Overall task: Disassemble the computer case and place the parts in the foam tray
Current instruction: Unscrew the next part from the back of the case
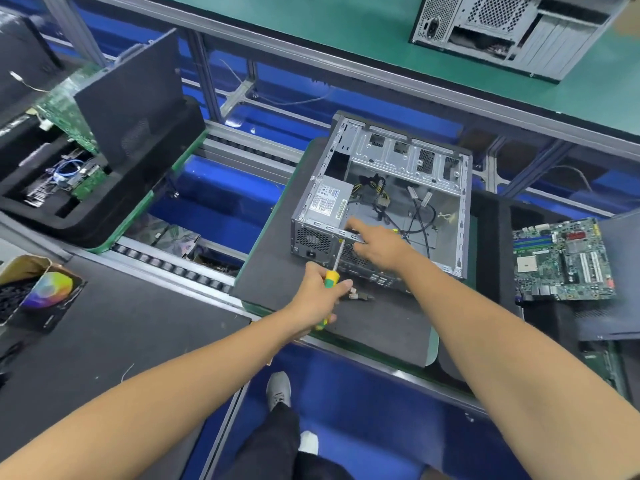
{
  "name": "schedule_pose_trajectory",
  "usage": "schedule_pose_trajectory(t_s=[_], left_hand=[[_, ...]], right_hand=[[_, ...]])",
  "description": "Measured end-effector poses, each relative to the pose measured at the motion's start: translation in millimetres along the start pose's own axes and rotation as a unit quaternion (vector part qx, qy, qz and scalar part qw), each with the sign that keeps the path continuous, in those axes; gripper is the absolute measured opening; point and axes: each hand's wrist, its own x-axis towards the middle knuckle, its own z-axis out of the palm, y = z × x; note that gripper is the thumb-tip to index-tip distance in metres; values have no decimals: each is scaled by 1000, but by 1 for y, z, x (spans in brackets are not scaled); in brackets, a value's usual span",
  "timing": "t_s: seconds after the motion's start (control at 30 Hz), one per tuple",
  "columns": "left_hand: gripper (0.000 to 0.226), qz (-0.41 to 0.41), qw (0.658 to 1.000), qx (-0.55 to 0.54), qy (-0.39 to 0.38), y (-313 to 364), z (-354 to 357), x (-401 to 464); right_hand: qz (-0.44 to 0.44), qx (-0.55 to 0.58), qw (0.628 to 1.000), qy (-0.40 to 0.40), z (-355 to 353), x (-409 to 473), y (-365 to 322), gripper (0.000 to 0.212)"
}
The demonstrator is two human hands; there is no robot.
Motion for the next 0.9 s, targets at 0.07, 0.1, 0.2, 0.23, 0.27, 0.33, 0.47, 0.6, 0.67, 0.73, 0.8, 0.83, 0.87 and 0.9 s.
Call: schedule_pose_trajectory(t_s=[0.07, 0.1, 0.2, 0.23, 0.27, 0.33, 0.47, 0.6, 0.67, 0.73, 0.8, 0.83, 0.87, 0.9], left_hand=[[44, 4, 998, -50, 38, -2, 2, 0], [45, 3, 996, -71, 54, -3, 3, -1], [39, 0, 990, -125, 60, -3, 5, -2], [37, -1, 990, -129, 50, -3, 5, -2], [37, -3, 991, -127, 39, -2, 4, -2], [36, -5, 993, -112, 19, -1, 2, -2], [47, -41, 994, -98, -3, -1, -4, -1], [45, -53, 992, -113, -7, 4, -8, 1], [45, -47, 995, -93, 12, 4, -7, 2], [50, -38, 997, -66, 25, 1, -6, 2], [44, -32, 995, -93, 33, -1, -5, 3], [42, -32, 992, -117, 38, -2, -6, 4], [39, -31, 989, -136, 39, -2, -7, 4], [36, -28, 989, -140, 34, -2, -9, 4]], right_hand=[[0, -8, 1000, 6, 1, 0, 0, 35], [0, -8, 1000, 8, 2, 1, 1, 35], [1, -9, 1000, 7, 3, 0, 0, 38], [0, -10, 1000, 7, 3, 0, 0, 39], [-3, -10, 1000, 9, 3, 1, 1, 41], [-7, -9, 1000, 13, 2, 1, 1, 42], [-7, -4, 1000, 12, 3, 1, 1, 38], [-11, -2, 1000, 12, 4, 3, 4, 42], [-16, -6, 1000, 12, 4, 4, 5, 45], [-17, -5, 1000, 12, 5, 5, 5, 47], [-17, -2, 1000, 13, 6, 6, 6, 48], [-16, -1, 1000, 12, 6, 6, 6, 48], [-16, -1, 1000, 11, 6, 6, 6, 48], [-18, -1, 1000, 10, 6, 7, 6, 47]])
